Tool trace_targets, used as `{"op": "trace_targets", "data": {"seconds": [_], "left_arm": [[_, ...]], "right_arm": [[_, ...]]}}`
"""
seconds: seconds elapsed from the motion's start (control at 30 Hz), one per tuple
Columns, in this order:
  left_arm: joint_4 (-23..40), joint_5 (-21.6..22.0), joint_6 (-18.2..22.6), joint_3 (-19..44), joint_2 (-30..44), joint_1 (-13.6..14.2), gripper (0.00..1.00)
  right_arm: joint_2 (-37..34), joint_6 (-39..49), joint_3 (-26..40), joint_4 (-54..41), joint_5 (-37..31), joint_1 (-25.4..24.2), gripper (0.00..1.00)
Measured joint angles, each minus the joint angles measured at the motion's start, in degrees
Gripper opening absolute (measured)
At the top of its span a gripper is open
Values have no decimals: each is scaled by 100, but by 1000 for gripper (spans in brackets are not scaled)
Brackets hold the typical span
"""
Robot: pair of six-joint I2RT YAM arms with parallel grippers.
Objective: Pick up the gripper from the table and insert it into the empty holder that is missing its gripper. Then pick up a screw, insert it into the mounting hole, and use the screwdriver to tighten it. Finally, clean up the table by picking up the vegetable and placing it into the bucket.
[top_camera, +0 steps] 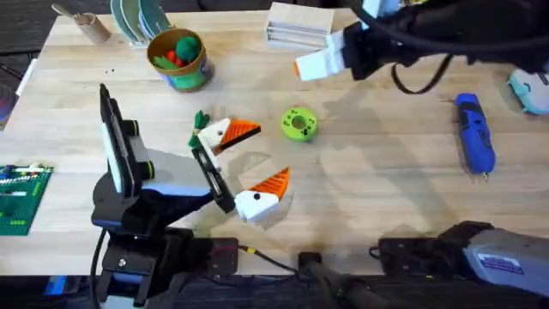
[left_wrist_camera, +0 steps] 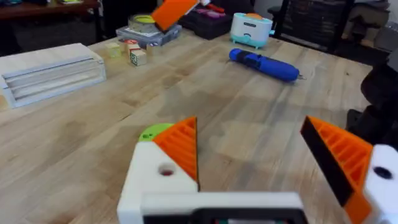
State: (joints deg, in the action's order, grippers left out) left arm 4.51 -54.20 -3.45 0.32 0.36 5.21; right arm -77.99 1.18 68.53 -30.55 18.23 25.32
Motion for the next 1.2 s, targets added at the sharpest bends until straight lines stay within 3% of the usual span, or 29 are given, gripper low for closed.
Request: {"op": "trace_targets", "data": {"seconds": [0.3, 0.67, 1.2], "left_arm": [[1, 1, 0, 0, 0, 0, 993], [1, 1, 1, 0, 0, 0, 993], [0, 1, 1, 0, 0, 0, 993]], "right_arm": [[496, 652, 0, -290, -769, 0, 846], [497, 766, 0, -1362, -901, 0, 847], [-444, 766, 0, -1623, -901, 232, 847]]}}
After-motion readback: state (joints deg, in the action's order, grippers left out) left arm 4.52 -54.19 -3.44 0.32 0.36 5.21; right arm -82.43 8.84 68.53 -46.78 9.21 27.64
